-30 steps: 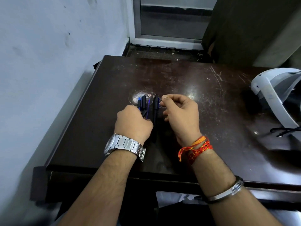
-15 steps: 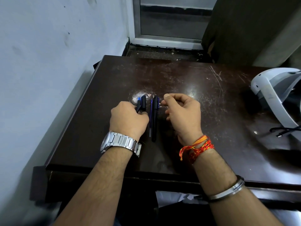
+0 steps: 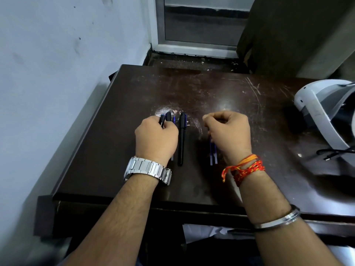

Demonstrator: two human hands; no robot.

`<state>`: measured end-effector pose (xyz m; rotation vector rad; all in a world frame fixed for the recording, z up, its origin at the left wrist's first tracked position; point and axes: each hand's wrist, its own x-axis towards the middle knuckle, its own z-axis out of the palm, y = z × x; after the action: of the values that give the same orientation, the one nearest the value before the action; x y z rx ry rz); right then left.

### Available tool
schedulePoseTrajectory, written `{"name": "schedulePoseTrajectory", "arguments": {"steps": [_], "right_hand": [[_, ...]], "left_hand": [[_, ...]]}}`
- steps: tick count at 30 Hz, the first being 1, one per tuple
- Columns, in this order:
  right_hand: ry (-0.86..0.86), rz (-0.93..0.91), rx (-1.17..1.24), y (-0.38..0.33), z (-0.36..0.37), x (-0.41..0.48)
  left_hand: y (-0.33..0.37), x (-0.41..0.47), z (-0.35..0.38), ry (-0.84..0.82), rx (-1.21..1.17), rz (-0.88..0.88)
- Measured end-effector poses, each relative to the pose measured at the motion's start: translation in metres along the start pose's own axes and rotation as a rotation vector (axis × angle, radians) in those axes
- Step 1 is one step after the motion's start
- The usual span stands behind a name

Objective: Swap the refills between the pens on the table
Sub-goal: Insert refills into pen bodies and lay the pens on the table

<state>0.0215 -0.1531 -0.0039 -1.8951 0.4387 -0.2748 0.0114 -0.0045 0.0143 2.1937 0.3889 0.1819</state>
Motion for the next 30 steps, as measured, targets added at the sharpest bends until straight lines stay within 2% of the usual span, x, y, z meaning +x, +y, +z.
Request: {"name": "schedulePoseTrajectory", "arguments": {"steps": [4,8,13,18,23,27,30], "right_hand": [[-0.004,0.001,-0.244,0.001,-0.018,0.006],[-0.008,0.089,-0.342,0.005,-0.029,0.01],[-0.094,0.123,-0.404,0.004,-0.029,0.009],[-0.015,0.085,-0.451,0.003,-0.031,0.008],[-0.042,0.098,-0.565,0.003,-0.029,0.01],[0.04,-0.011,-0.511,0.001,-0.029,0.005],[0.133,-0.146,-0.283,-0.008,-0.025,0.001]], "left_hand": [[0.004,-0.002,-0.001,0.065,-0.051,0.058],[0.004,-0.003,-0.001,0.122,-0.078,0.095],[0.005,-0.003,0.001,0.094,-0.077,0.085],[0.003,-0.003,0.004,0.071,-0.08,0.073],[0.0,-0.006,0.009,-0.026,-0.123,0.113],[-0.001,-0.011,0.01,-0.105,-0.154,0.128],[-0.001,-0.012,0.011,-0.26,-0.221,0.081]]}}
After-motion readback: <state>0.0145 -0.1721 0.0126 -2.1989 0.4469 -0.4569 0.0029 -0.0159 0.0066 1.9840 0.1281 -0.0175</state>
